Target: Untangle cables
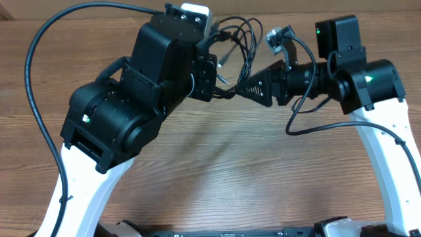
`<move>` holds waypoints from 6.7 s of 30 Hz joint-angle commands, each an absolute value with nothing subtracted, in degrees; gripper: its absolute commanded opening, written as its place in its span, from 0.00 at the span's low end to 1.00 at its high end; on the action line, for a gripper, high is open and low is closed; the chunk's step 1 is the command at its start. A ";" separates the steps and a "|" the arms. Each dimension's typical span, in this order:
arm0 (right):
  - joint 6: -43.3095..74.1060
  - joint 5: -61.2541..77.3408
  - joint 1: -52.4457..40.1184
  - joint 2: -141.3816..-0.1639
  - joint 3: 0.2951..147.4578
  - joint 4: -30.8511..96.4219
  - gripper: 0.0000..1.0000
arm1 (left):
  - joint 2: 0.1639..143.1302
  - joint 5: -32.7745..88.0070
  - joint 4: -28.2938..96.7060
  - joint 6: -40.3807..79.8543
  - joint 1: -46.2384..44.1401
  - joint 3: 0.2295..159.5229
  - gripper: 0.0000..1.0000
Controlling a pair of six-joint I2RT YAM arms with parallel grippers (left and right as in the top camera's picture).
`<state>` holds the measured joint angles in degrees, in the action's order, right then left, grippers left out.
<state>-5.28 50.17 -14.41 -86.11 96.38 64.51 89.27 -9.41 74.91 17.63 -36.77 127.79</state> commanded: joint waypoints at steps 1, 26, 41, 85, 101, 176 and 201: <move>-2.28 51.11 -15.64 -85.84 96.77 62.41 0.62 | 88.38 -5.17 74.11 18.92 -36.80 129.21 0.04; 0.08 49.58 -16.40 -85.86 96.77 60.25 0.53 | 88.38 3.25 69.04 20.93 -37.06 129.21 0.04; 1.76 49.12 -16.16 -85.89 96.77 58.92 0.04 | 88.40 3.42 68.45 21.04 -39.57 129.21 0.04; -29.26 54.65 -19.40 -85.84 96.77 61.65 0.66 | 94.63 12.12 74.37 45.25 -25.43 129.10 0.04; -30.52 48.45 -19.40 -85.84 96.77 61.41 0.04 | 94.61 16.14 75.05 42.11 -24.10 129.16 0.04; -30.59 43.55 -26.68 -85.84 96.77 62.26 0.04 | 100.05 -1.89 84.64 41.39 -31.42 129.10 0.34; -29.82 31.57 -26.61 -90.59 96.71 64.07 0.04 | 98.72 8.69 83.81 35.40 -25.74 132.35 0.04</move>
